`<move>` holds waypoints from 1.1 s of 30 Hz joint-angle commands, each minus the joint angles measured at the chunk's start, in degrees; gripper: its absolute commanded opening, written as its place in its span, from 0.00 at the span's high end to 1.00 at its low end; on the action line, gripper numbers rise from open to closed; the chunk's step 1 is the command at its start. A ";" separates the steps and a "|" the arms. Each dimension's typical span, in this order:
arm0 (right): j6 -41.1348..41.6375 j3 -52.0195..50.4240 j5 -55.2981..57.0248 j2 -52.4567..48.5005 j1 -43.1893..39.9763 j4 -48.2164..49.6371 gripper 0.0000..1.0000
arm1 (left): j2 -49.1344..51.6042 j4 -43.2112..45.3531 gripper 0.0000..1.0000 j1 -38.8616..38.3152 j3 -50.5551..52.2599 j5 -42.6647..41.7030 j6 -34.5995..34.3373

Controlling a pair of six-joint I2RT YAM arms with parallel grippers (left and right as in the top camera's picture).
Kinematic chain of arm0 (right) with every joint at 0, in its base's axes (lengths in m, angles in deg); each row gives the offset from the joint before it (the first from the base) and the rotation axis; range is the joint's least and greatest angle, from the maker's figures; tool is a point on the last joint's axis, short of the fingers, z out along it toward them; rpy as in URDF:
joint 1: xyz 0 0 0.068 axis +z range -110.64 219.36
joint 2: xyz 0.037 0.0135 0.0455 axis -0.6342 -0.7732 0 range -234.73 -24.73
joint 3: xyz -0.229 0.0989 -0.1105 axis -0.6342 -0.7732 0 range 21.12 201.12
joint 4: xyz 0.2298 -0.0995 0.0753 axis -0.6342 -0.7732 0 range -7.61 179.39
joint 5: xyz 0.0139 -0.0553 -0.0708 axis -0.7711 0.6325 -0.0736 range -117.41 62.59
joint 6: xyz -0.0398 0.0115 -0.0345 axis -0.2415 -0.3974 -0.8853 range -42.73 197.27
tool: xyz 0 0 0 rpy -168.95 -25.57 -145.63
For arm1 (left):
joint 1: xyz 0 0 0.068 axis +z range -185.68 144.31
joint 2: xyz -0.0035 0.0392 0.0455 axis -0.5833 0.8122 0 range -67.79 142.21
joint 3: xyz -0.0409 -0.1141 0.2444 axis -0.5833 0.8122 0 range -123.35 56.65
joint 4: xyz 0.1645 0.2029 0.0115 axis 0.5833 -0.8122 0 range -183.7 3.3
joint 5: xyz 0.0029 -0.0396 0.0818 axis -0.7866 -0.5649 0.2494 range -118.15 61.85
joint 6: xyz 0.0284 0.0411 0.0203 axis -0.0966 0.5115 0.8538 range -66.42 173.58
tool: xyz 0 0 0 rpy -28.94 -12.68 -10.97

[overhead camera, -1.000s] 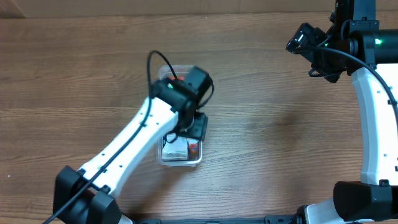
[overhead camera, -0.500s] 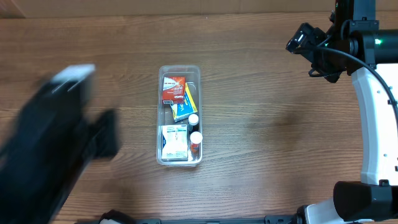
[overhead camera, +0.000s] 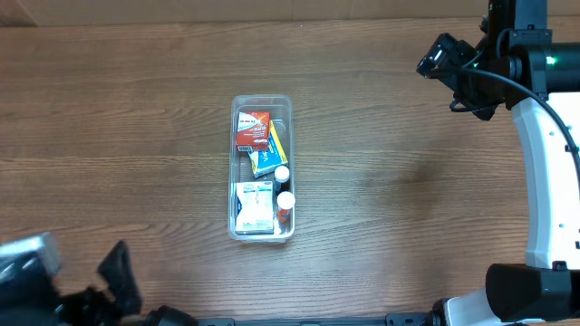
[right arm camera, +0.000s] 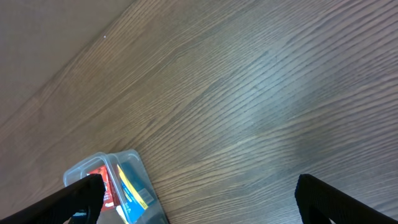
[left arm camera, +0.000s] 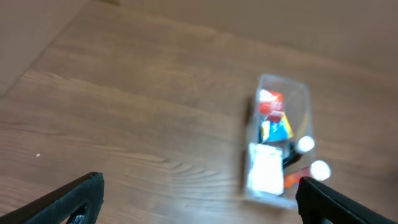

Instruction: Pack container

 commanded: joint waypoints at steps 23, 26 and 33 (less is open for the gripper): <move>-0.17 0.17 -0.33 0.09 -0.15 0.26 0.00 | -40.85 58.80 0.00 23.02 84.70 -28.04 28.33; -0.20 0.17 -0.33 0.09 -0.15 0.26 0.00 | -40.79 54.69 0.00 22.86 85.24 -27.98 28.35; -0.17 0.17 -0.33 0.09 -0.15 0.26 0.00 | -40.79 48.65 0.00 22.86 85.24 -27.98 28.35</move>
